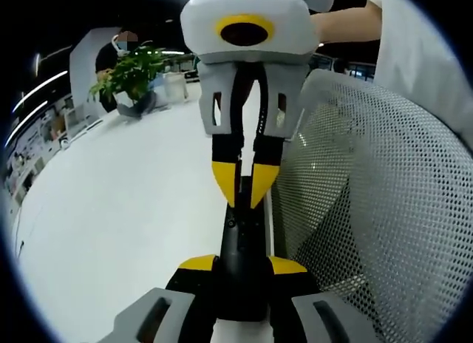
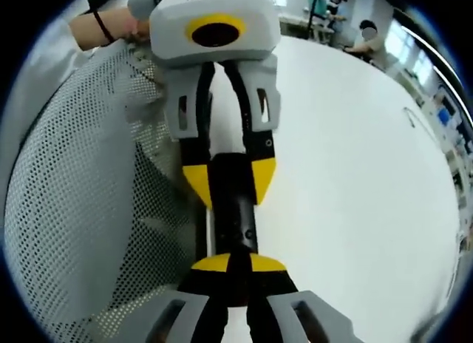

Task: Press the specified remote control buttons in sequence, fully releasing each button before pressing the next.

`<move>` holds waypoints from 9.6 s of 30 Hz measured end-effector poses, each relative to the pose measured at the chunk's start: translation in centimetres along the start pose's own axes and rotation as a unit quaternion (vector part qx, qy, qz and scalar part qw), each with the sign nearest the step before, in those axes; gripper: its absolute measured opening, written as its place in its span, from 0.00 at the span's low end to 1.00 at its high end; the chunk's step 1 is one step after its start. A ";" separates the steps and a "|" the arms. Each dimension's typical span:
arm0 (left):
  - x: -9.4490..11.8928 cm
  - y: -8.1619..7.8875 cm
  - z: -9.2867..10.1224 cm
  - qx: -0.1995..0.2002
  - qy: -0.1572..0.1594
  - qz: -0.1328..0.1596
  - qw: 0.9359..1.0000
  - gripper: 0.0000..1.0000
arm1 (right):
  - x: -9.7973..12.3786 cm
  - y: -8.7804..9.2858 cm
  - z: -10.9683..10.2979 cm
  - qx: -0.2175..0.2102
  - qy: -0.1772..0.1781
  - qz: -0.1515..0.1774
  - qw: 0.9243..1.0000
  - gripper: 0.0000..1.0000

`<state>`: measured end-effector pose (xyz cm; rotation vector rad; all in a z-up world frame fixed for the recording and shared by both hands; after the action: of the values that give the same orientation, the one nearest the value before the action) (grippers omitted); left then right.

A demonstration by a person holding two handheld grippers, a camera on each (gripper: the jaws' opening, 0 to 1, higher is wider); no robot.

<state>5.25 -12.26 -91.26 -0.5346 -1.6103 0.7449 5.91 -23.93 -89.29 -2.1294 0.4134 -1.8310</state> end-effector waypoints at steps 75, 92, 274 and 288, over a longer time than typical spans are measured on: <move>0.0 0.2 -0.2 0.011 -0.008 0.003 1.000 0.25 | -0.3 -0.2 -0.7 0.008 0.044 0.053 0.998 0.00; 0.0 0.2 -0.1 0.013 -0.009 0.008 1.000 0.25 | -0.3 -0.2 -0.5 -0.011 0.036 0.051 0.998 0.00; -0.1 0.1 0.0 0.017 -0.012 0.004 1.000 0.24 | -0.3 -0.6 -0.4 -0.053 0.040 0.036 0.997 0.00; -0.1 0.1 0.0 0.020 -0.017 0.003 1.000 0.24 | -0.6 -0.5 -1.1 -0.063 0.112 0.044 0.991 0.00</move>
<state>5.24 -12.29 -91.40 -0.4997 -1.6218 0.7922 4.80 -23.23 -89.47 -1.9527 0.6809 -2.0484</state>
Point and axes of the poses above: the point that each gripper's makers call its tool centre point, and the gripper's own axes: x roughly backward along the fingers, z roughly to its right, y roughly out of its underside, the point moved 7 cm from there along x, roughly backward along the fingers, and after that the axes turned 7 degrees about -y, right-handed, at the moved point
